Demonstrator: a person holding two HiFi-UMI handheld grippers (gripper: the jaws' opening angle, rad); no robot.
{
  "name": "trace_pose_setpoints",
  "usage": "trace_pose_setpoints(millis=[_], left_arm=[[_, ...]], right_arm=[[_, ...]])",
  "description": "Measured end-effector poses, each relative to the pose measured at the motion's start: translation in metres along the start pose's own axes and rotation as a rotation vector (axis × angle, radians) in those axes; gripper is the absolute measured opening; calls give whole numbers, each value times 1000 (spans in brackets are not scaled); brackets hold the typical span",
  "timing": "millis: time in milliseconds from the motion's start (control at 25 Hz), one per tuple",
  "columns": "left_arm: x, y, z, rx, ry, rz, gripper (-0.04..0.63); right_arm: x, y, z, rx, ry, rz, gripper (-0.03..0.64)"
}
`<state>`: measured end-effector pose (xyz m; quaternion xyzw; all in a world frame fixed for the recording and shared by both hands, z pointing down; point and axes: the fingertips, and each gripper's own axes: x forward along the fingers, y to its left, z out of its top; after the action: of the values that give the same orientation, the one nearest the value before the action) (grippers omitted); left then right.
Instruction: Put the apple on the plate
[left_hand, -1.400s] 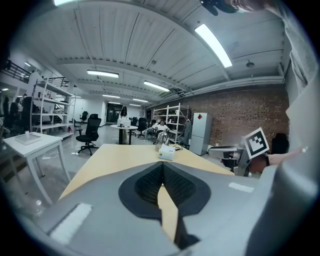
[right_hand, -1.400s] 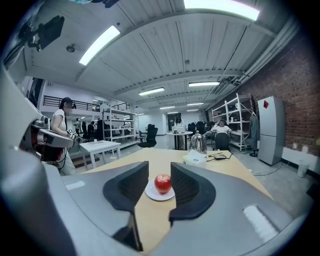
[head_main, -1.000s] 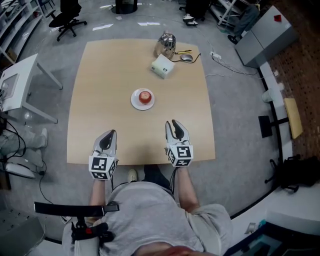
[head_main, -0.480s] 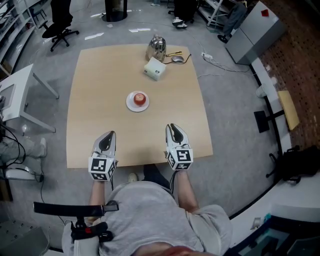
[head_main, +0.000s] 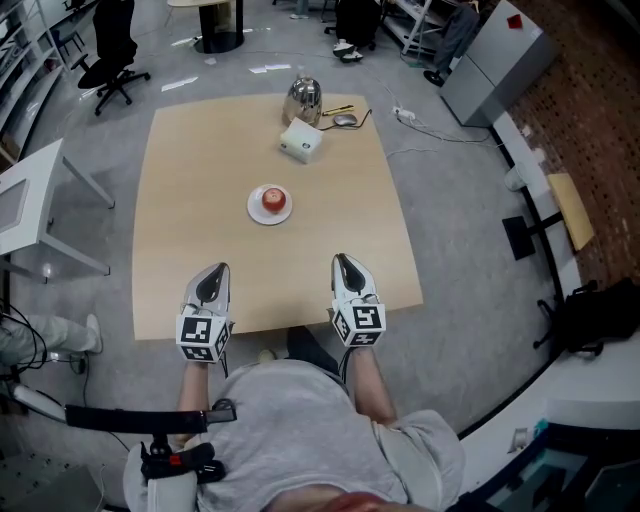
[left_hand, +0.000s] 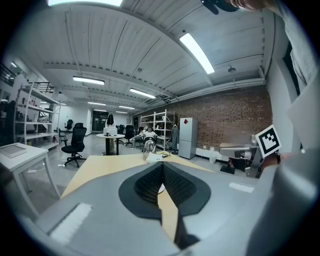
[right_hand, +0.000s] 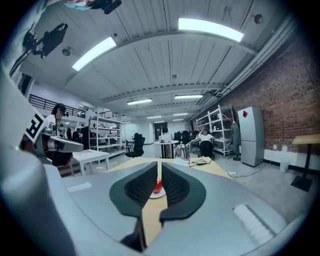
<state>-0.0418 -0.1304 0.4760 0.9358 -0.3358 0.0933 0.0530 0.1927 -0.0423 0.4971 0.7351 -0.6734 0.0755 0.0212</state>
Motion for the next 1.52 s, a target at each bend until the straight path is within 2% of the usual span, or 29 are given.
trace_pose_setpoints(millis=[480, 1520], left_arm=[[-5, -4, 2, 11, -5, -5, 19], [-4, -1, -1, 10, 2, -6, 20]], right_arm=[[-17, 1, 0, -13, 0, -5, 6], [-12, 7, -4, -14, 14, 8, 6]])
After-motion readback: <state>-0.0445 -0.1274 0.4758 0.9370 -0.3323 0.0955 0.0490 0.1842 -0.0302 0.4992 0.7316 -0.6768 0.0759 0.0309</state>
